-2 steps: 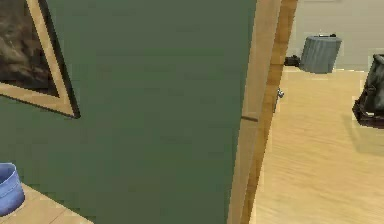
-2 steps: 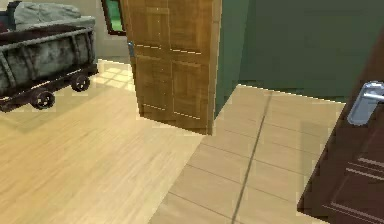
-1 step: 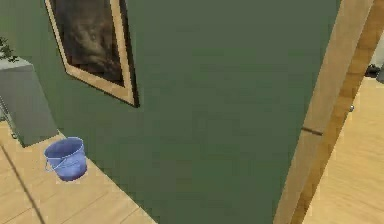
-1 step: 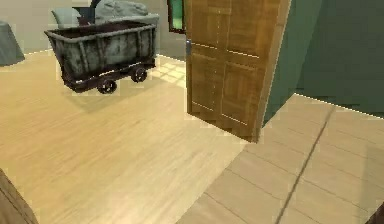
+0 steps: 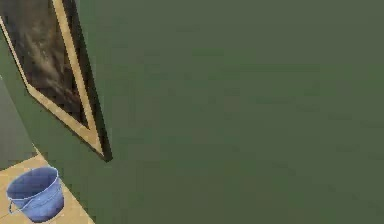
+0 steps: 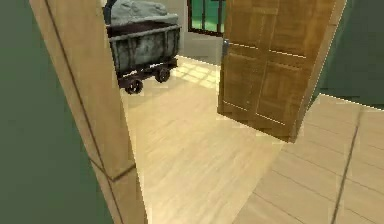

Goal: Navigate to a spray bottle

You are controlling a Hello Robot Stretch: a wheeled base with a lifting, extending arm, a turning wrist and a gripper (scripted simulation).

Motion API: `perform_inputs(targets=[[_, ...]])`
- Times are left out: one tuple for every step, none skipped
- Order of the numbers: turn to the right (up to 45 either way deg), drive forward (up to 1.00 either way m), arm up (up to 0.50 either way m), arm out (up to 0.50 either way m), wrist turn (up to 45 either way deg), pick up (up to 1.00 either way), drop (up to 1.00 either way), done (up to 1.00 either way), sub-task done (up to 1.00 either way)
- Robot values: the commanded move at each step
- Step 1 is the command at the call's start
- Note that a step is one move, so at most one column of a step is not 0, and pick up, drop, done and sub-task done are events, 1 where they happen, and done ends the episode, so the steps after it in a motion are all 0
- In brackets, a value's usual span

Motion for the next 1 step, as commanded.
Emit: perform_inputs(targets=[[-45.0,0.00,0.00,0.00,0.0,0.00,0.00,0.00,0.00]])
